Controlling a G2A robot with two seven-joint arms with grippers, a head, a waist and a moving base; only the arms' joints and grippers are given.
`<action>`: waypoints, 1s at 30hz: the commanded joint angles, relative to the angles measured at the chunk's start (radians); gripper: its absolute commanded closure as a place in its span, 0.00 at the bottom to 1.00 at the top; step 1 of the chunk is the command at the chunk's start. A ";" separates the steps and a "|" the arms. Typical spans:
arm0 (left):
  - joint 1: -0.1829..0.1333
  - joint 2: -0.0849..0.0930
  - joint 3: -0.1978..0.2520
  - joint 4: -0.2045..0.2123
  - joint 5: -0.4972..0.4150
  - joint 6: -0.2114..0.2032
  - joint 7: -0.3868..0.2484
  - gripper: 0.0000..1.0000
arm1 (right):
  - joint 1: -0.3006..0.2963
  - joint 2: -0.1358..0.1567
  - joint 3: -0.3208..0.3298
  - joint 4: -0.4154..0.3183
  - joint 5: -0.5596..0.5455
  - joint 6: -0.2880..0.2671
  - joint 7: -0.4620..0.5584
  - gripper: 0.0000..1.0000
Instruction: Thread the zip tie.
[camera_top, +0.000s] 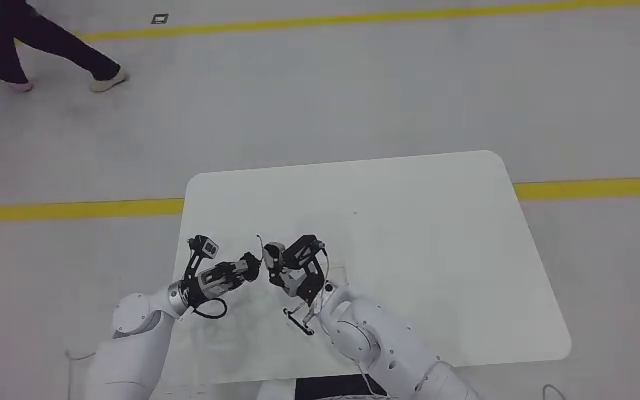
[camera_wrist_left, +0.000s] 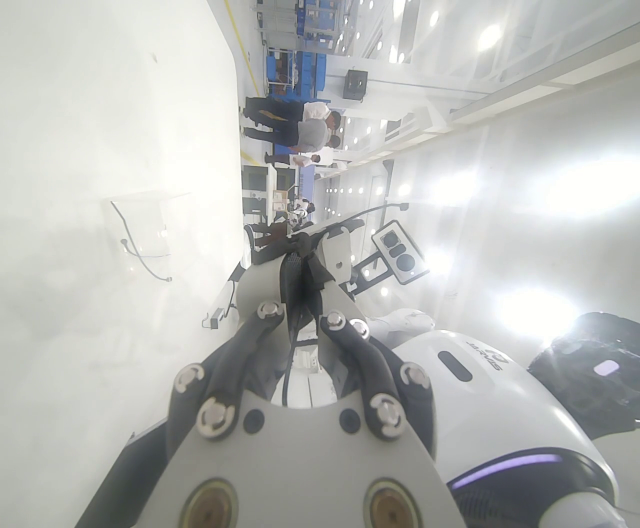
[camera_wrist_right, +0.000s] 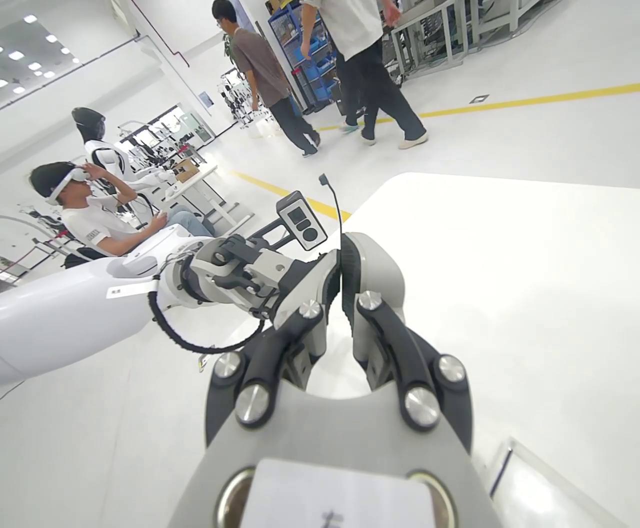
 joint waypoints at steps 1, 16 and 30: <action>0.000 0.000 0.000 0.000 0.000 0.000 0.000 1.00 | 0.000 0.000 0.000 0.000 0.001 -0.007 0.000 1.00; 0.000 0.000 0.000 0.000 0.000 0.000 0.000 1.00 | 0.002 0.001 -0.007 0.014 0.003 -0.027 0.002 1.00; 0.000 0.000 0.000 0.000 0.000 0.000 0.000 1.00 | -0.010 0.003 -0.003 0.005 0.003 -0.015 -0.009 0.00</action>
